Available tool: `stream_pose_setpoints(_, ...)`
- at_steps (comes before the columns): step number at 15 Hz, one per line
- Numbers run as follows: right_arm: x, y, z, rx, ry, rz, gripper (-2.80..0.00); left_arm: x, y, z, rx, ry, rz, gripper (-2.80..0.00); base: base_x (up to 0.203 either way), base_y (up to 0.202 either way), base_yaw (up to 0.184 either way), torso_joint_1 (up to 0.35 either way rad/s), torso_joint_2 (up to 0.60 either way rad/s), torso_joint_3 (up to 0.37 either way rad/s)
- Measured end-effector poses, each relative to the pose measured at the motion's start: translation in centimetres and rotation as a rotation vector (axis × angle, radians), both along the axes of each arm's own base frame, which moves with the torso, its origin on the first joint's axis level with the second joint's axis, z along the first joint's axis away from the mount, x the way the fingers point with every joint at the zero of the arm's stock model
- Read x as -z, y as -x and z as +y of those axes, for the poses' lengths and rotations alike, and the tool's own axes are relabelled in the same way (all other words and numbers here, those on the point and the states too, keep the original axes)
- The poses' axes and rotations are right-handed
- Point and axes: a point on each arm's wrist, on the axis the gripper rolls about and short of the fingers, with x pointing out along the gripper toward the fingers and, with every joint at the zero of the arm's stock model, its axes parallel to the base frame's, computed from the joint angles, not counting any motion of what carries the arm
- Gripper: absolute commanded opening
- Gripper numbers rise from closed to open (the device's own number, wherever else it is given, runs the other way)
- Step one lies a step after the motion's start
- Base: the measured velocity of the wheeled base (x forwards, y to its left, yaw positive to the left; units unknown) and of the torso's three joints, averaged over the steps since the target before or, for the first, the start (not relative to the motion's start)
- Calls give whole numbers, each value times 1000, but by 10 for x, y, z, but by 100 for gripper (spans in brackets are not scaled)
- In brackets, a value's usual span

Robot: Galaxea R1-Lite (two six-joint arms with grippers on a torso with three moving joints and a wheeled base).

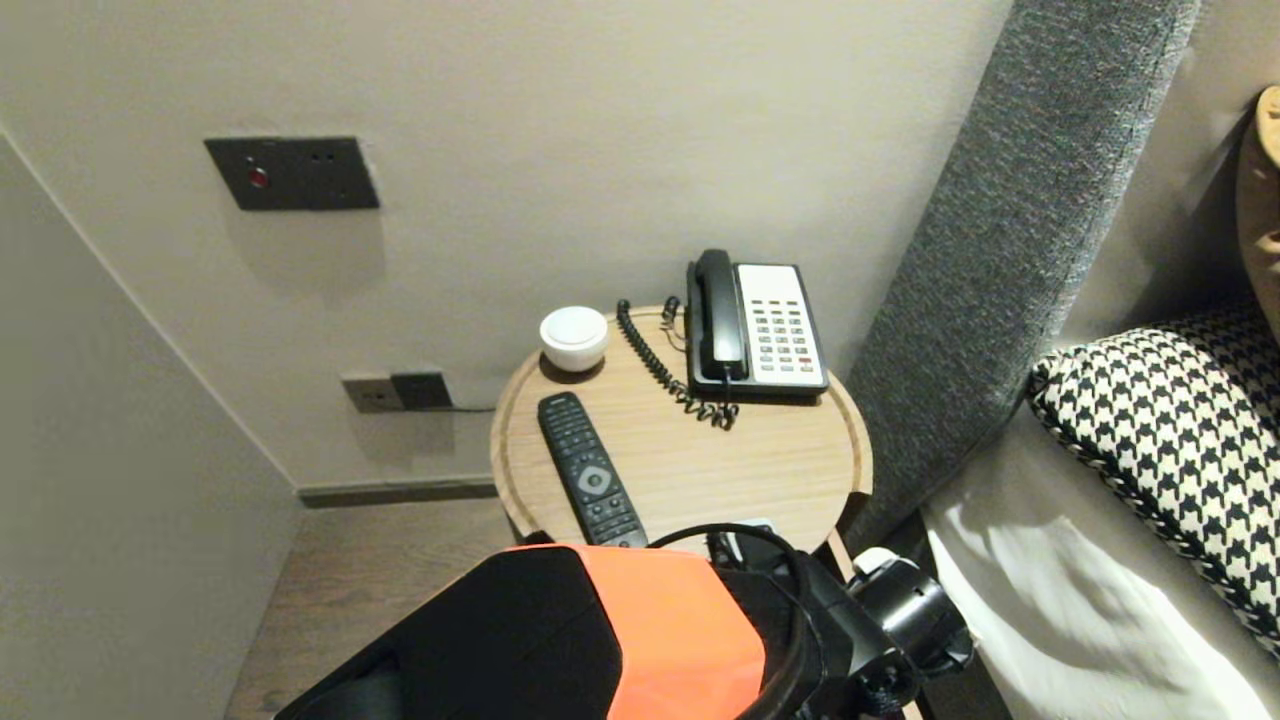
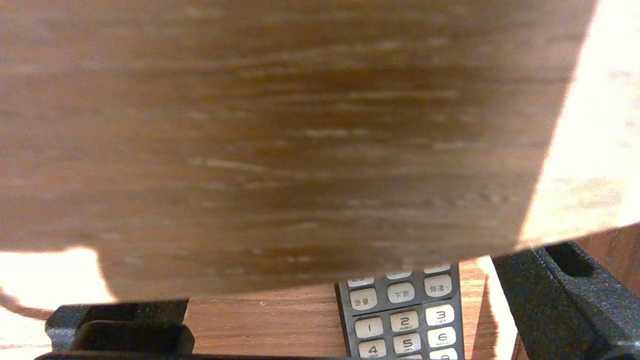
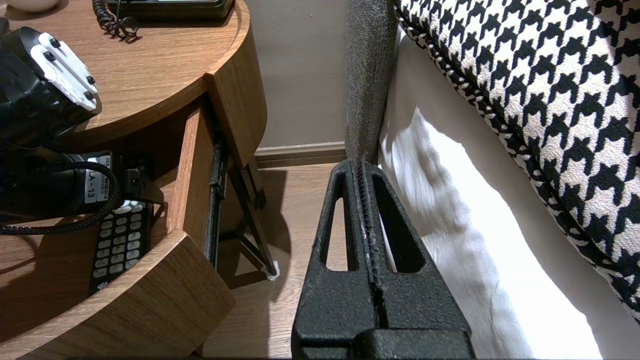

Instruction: Take the remote control out of the drawer one by one and place them on the table

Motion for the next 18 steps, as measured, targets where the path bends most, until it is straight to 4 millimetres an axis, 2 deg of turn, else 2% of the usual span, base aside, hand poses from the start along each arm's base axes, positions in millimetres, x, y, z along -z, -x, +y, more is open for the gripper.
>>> stream_pose_setpoints(1, 0, 0, 0, 0, 0, 0, -280, 0, 0, 0, 0, 3, 1, -280, 0, 0, 0, 0, 0, 0)
stream_pose_setpoints(11, 0, 0, 0, 1, 0, 0, -280, -4, 2, 1, -2, -4, 3, -280, 0, 0, 0, 0, 0, 0)
stream_pose_setpoints(18, 0, 0, 0, 1, 0, 0, -280, -22, 12, 9, 23, -36, 28, -280, 0, 0, 0, 0, 0, 0)
